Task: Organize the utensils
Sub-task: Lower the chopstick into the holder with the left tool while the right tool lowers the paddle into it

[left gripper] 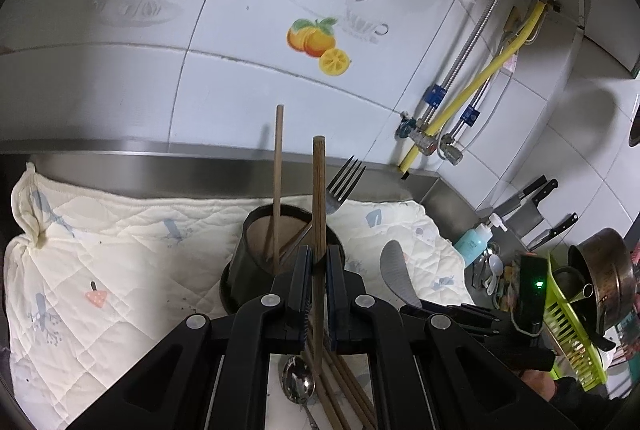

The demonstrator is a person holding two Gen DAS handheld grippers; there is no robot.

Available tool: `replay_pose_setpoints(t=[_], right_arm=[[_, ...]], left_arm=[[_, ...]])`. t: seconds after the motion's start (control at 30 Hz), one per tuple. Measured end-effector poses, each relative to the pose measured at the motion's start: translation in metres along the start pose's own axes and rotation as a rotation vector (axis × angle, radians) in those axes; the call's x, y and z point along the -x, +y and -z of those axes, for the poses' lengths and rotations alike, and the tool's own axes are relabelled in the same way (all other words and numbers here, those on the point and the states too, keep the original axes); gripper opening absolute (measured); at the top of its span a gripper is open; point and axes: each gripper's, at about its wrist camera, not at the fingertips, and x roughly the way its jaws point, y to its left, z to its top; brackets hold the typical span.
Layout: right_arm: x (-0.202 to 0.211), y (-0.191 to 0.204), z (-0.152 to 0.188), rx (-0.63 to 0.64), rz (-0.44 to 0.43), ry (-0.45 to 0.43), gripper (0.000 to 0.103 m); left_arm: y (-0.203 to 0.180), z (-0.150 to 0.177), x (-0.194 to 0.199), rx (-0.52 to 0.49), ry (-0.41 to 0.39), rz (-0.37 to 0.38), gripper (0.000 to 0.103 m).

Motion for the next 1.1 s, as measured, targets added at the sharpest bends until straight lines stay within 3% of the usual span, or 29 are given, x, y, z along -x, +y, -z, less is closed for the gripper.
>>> replay_pose_setpoints(t=[0.67,1.1], right_arm=[[0.019,0.056,-0.065,0.107,-0.150,-0.201,0.029],[-0.014,0.076,-0.093,0.113,-0.216,-0.284,0.029]], left_arm=[[-0.022,-0.088,0.029,-0.093,-0.192,-0.026,0.007],[-0.012,-0.102,-0.004,-0.146,-0.193,-0.095,0.007]])
